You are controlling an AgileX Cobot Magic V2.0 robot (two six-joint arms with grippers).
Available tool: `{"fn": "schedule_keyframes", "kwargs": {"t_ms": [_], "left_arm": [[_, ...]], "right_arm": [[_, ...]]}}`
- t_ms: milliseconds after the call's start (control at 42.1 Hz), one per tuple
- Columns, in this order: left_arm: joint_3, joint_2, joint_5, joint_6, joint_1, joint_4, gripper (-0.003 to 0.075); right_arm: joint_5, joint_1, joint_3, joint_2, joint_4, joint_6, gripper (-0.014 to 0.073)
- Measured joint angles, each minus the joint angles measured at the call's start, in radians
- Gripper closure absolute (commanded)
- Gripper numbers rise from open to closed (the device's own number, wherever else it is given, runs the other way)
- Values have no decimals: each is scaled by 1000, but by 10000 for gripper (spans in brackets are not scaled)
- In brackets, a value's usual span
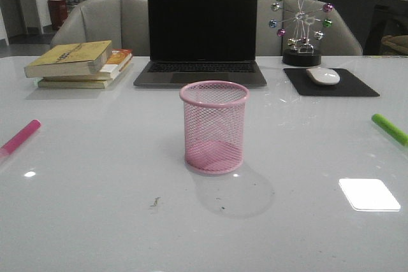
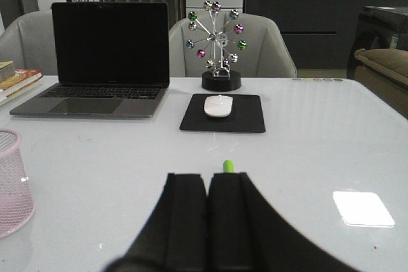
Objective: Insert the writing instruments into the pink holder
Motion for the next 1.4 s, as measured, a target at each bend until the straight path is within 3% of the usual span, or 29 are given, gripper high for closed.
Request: {"fn": "schedule_keyframes", "kwargs": {"t_ms": [808, 974, 1140, 1402], "left_arm": [[0, 0, 0, 0, 0, 16, 627], [-7, 0, -72, 0, 0, 6, 627], [-144, 0, -37, 0, 0, -5, 627], [-458, 145, 156, 0, 0, -8, 627]], "right_arm": [[-18, 0, 0, 0, 0, 0, 539], [-22, 0, -22, 0, 0, 0, 539], [22, 0, -182, 0, 0, 0, 539], [182, 0, -486, 146, 0, 0, 539]]}}
